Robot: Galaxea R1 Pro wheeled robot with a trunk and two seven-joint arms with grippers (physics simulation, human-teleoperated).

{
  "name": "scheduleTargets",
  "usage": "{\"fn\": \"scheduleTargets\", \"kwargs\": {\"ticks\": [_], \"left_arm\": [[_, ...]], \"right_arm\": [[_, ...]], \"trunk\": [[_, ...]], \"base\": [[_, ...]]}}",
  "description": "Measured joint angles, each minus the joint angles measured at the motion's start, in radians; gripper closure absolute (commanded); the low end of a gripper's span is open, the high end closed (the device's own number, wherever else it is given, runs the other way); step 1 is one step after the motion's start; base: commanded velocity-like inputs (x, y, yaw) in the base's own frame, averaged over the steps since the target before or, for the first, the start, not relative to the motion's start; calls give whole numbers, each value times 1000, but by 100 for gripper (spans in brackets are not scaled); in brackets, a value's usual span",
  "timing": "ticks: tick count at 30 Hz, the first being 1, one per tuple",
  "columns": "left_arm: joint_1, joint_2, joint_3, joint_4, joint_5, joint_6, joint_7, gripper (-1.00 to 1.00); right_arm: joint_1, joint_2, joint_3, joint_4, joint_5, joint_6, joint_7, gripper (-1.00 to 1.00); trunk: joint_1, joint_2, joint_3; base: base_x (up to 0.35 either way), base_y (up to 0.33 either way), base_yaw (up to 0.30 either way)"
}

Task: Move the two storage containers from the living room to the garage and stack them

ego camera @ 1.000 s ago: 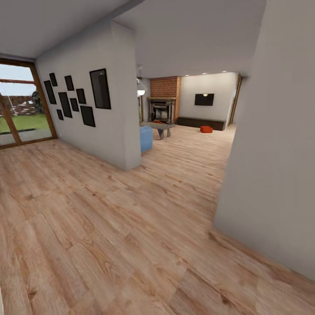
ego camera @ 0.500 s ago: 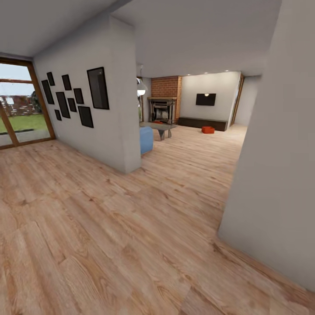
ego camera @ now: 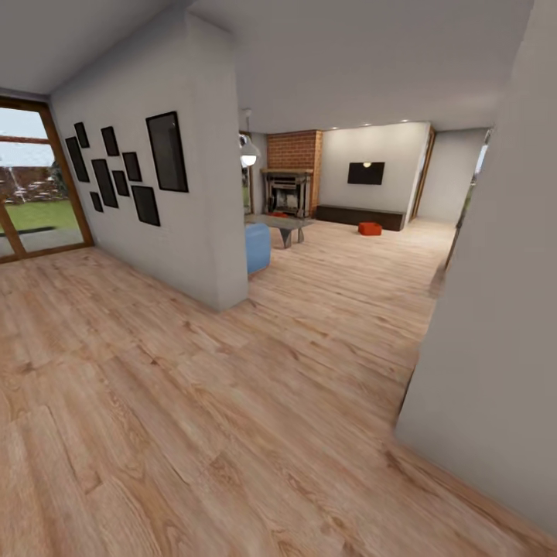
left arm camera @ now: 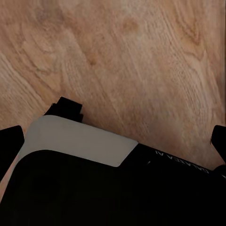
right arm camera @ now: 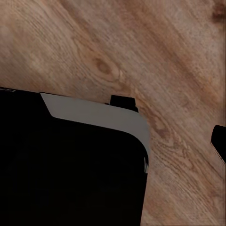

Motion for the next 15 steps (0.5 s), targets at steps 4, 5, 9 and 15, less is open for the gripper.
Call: {"fn": "scheduleTargets", "kwargs": {"ticks": [4,5,9,15], "left_arm": [[0,0,0,0,0,0,0,-100],[0,0,0,0,0,0,0,-100],[0,1,0,0,0,0,0,-100],[0,1,0,0,0,0,0,-100]], "right_arm": [[0,0,0,0,0,0,0,-100],[0,0,0,0,0,0,0,-100],[0,-1,0,0,-1,0,0,-100],[0,-1,0,0,-1,0,0,-100]], "trunk": [[0,0,-6],[0,0,-8],[0,0,-14],[0,0,-24]], "base": [[342,0,0],[342,0,0],[342,0,0],[342,0,0]]}}
